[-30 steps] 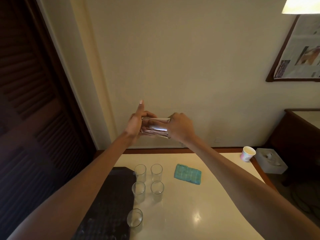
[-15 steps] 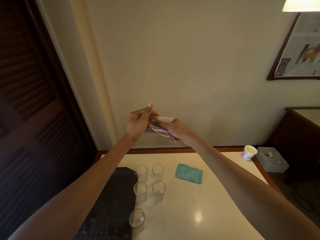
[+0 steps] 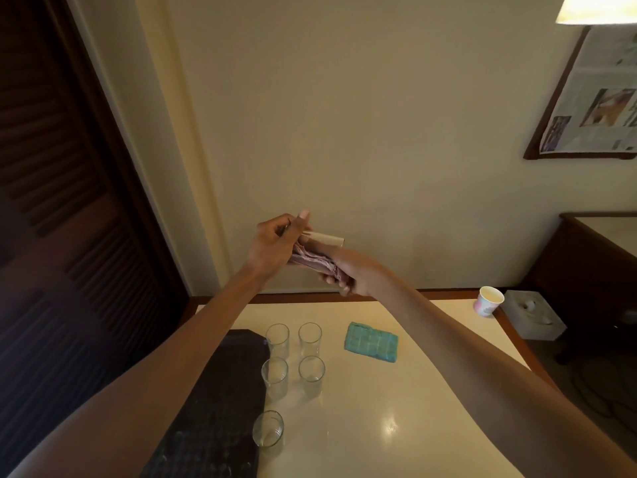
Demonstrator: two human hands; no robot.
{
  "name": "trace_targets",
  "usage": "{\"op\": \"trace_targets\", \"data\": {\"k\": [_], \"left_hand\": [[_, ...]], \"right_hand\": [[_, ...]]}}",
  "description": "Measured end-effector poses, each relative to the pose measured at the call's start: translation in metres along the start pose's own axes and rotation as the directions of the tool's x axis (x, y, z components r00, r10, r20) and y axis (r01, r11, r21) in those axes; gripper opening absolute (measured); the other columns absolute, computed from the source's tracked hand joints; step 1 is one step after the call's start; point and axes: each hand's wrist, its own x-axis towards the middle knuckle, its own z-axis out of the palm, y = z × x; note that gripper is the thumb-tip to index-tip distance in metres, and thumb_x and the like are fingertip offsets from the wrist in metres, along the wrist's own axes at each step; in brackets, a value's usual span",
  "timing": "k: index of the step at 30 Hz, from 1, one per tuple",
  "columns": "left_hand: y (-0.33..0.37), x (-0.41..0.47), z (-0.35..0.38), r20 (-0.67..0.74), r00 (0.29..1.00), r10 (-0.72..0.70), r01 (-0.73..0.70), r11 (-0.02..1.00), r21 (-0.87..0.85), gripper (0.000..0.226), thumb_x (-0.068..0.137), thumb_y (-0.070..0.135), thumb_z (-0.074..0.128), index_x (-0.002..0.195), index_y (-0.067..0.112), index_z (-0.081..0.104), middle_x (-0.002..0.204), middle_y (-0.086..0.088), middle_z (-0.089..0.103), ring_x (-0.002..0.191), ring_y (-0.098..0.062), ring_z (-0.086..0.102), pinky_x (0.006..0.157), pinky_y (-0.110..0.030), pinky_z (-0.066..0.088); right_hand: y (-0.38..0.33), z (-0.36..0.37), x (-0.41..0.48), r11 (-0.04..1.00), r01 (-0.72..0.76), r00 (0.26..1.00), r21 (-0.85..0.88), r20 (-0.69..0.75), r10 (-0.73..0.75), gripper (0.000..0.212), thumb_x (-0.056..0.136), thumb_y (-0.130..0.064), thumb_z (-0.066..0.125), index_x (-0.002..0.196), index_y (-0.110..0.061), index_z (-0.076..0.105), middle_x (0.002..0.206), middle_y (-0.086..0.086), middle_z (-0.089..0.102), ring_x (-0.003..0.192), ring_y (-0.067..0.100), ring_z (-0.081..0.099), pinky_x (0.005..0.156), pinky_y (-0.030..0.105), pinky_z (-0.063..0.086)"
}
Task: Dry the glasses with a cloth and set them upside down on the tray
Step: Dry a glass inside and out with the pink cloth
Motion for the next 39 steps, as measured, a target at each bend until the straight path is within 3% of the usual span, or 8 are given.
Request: {"op": "trace_targets", "data": {"k": [4,7,10,14,21,27,33,39], "left_hand": [[-0.002,-0.005,-0.006,0.272,0.958,-0.09,0.093,0.996,0.001,0.038,0.098,0.048,0.059,0.11,0.014,0.071,0.105,-0.01,0.075,0.097,-0.028,0.075,0.075,-0.032,0.064],[-0.005,-0.001,-0.018,0.583,0.776,-0.24,0.218,0.97,0.109,0.047,0.088,0.043,0.072,0.13,0.024,0.063,0.129,-0.005,0.066,0.113,-0.023,0.07,0.089,-0.038,0.062],[-0.007,0.003,-0.02,0.656,0.713,-0.245,0.096,0.962,0.255,0.057,0.081,0.036,0.083,0.134,0.029,0.062,0.128,-0.001,0.066,0.113,-0.023,0.068,0.091,-0.042,0.062],[-0.01,0.004,-0.015,0.698,0.668,-0.256,0.041,0.95,0.309,0.065,0.078,0.033,0.086,0.138,0.028,0.063,0.126,0.005,0.07,0.113,-0.019,0.067,0.09,-0.038,0.062],[-0.03,0.008,-0.008,0.68,0.693,-0.239,0.006,0.945,0.326,0.064,0.08,0.027,0.089,0.138,0.022,0.064,0.129,0.007,0.071,0.119,-0.012,0.067,0.099,-0.037,0.057],[-0.056,0.012,-0.007,0.627,0.727,-0.278,0.071,0.94,0.335,0.072,0.076,0.025,0.089,0.142,0.018,0.061,0.134,0.003,0.069,0.121,-0.013,0.066,0.103,-0.041,0.055],[-0.09,0.001,0.009,0.557,0.755,-0.346,0.207,0.932,0.298,0.071,0.063,0.04,0.097,0.126,0.022,0.068,0.117,0.005,0.076,0.113,-0.014,0.07,0.101,-0.043,0.055],[-0.129,-0.025,0.06,0.464,0.78,-0.421,0.362,0.907,0.214,0.047,0.076,0.028,0.09,0.118,0.033,0.067,0.117,-0.003,0.068,0.11,-0.021,0.068,0.088,-0.039,0.059]], "right_hand": [[0.001,-0.01,-0.001,0.958,0.116,0.966,-0.262,-0.193,-0.17,0.038,0.097,-0.037,0.06,0.085,-0.002,0.069,0.048,0.001,0.061,0.039,0.012,0.05,0.038,0.019,0.035],[-0.001,-0.02,-0.012,0.665,0.162,0.831,-0.729,-0.263,-0.49,0.016,0.089,-0.01,0.055,0.085,-0.002,0.069,0.072,0.01,0.067,0.069,0.027,0.065,0.054,0.029,0.045],[0.003,-0.023,-0.014,0.48,0.163,0.78,-0.862,-0.185,-0.598,0.025,0.086,-0.01,0.057,0.102,-0.01,0.076,0.101,0.01,0.073,0.093,0.03,0.065,0.071,0.036,0.052],[0.019,-0.027,-0.003,0.412,0.169,0.786,-0.895,-0.129,-0.604,0.017,0.085,-0.019,0.062,0.092,-0.016,0.077,0.094,0.007,0.074,0.089,0.029,0.066,0.067,0.036,0.054],[0.042,-0.051,0.009,0.42,0.24,0.782,-0.875,-0.083,-0.618,0.065,0.072,-0.083,0.061,0.046,-0.026,0.047,0.047,-0.008,0.049,0.046,0.01,0.047,0.049,0.027,0.035],[0.068,-0.077,0.016,0.42,0.286,0.76,-0.861,-0.064,-0.647,0.066,0.081,-0.075,0.058,0.05,-0.017,0.052,0.04,-0.004,0.046,0.04,0.011,0.046,0.046,0.03,0.038],[0.119,-0.101,0.02,0.752,0.346,0.871,-0.561,-0.107,-0.48,0.044,0.09,-0.055,0.065,0.073,-0.015,0.069,0.054,0.002,0.067,0.042,0.015,0.063,0.042,0.026,0.047],[0.195,-0.113,0.029,0.909,0.217,0.936,-0.357,-0.188,-0.297,0.04,0.094,-0.053,0.057,0.095,-0.015,0.066,0.07,-0.011,0.07,0.055,0.004,0.067,0.048,0.02,0.047]]}}
